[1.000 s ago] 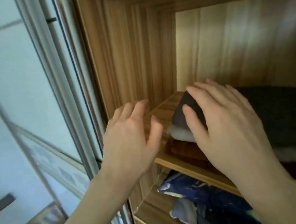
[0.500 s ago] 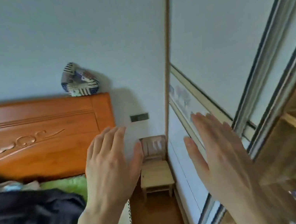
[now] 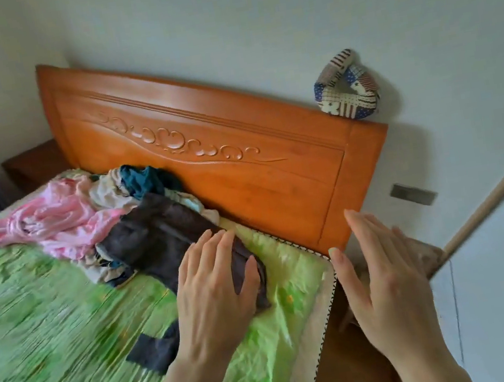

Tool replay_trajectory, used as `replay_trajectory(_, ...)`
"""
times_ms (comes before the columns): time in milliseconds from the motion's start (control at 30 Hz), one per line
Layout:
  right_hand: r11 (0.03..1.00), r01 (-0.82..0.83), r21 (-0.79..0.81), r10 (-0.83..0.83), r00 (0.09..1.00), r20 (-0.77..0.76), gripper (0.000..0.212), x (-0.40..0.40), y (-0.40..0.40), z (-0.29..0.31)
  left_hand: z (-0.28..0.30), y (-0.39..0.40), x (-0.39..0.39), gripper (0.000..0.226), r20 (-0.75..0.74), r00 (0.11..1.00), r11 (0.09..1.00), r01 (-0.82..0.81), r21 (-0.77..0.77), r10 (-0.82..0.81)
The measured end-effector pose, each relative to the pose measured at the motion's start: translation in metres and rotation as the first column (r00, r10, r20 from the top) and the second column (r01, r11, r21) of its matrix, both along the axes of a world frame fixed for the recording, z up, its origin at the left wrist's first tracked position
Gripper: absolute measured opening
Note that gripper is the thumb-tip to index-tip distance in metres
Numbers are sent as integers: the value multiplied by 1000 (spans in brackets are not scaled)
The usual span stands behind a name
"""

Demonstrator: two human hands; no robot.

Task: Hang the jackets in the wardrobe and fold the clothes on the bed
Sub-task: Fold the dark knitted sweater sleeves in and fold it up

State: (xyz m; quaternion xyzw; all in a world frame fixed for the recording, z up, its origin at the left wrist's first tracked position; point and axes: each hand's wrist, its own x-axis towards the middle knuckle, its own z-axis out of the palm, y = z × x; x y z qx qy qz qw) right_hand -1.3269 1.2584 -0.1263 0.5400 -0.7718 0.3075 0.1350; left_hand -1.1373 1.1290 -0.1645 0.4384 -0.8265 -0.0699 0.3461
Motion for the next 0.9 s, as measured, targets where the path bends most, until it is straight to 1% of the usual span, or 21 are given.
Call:
replay_trajectory(200,970,-241,34,240,970,45,60,48,-85,-37,-37,-26,73,51,44,969,969,-246,32,244)
replay_trajectory(367,933,-356,47,353,933,66,58,67,-133,-59,-58,-37,101,51,62,926,926,-375,44,372)
replay_trajectory(600,875,-474,99,459,877,139,58,55,-197,-96,-87,-61,92,53,123,878,880,-471,58,462)
replay_trajectory(767,809,-572,140,547,818,181,61,31,-246,-127,-113,-86,67,52,146,846,836,-531,138,514)
replay_trajectory(900,765,-612,199,579,789,204,64,8,-281,-159,-147,-111,45,53,160,842,819,-538,199,514)
